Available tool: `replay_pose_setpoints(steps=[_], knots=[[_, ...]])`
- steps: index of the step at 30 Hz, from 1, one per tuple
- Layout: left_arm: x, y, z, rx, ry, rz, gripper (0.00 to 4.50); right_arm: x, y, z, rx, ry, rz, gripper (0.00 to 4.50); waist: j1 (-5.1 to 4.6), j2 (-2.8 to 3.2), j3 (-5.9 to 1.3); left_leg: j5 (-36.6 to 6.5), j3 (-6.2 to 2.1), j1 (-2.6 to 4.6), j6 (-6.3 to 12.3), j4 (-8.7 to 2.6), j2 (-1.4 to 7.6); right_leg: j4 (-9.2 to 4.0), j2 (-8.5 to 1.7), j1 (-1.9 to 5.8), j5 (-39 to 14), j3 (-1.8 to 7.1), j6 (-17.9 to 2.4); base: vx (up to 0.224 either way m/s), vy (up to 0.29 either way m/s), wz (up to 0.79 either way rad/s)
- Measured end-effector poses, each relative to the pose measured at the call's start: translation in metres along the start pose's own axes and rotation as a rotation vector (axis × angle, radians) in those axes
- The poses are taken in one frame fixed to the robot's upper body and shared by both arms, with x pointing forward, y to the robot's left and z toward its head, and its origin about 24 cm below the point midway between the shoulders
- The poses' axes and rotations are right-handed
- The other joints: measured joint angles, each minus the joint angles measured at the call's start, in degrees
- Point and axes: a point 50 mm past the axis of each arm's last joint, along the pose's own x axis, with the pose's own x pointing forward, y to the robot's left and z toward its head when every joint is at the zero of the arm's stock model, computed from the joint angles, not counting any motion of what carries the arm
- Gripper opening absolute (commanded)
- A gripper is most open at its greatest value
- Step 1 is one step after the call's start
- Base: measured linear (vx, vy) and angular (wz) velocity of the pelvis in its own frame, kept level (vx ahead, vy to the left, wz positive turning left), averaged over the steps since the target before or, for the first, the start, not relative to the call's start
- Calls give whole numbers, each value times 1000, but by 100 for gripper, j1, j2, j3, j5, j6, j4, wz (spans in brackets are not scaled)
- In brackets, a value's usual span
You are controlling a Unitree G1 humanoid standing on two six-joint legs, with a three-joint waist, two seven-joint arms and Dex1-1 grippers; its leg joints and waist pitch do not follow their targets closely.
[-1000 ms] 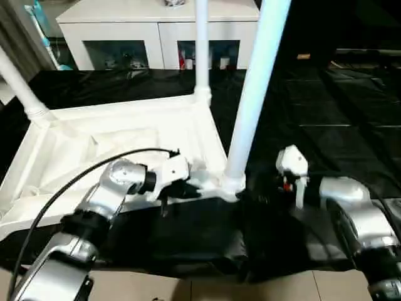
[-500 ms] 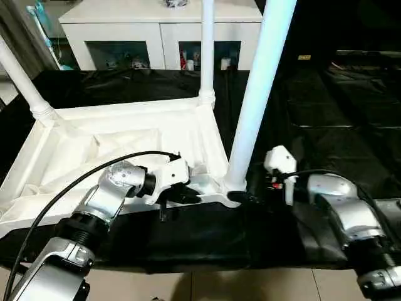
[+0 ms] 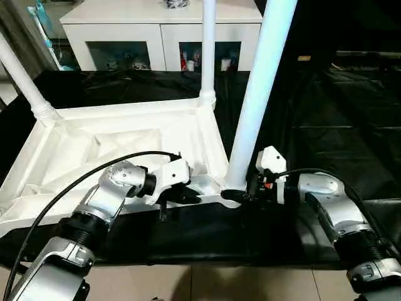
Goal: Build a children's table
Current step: Rotate leg to tighten
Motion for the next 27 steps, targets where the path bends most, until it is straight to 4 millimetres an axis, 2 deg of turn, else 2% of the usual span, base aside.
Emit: replay_pose_setpoints(steps=[8, 21, 24, 27], knots=[[0, 0, 0, 0, 2, 0, 0, 0, 0, -1, -7, -3, 14, 277, 0, -1, -1, 0, -1, 0, 0, 2, 0, 2, 0, 0, 0, 0, 0, 0, 0, 0], [-1, 0, -1, -6, 6, 1, 0, 2, 0, -2, -15, -13, 10, 267, -5, -4, -3, 0, 0, 1, 0, 3, 1, 4, 0, 0, 0, 0, 0, 0, 0, 0], [0, 4, -3, -47, 7, 34, 0, 9, -2, -5, 28, -24, -51, 266, -27, -17, -12, 0, 0, 10, -2, 13, 1, 17, 0, 3, 1, 2, -2, 0, 0, 0], [5, 11, -3, -108, 1, 99, 0, 20, -7, -6, 79, -20, -174, 266, -102, -42, -28, -17, -7, 24, -35, 19, 0, 23, 0, 11, -18, 7, 32, 0, 0, 0]])
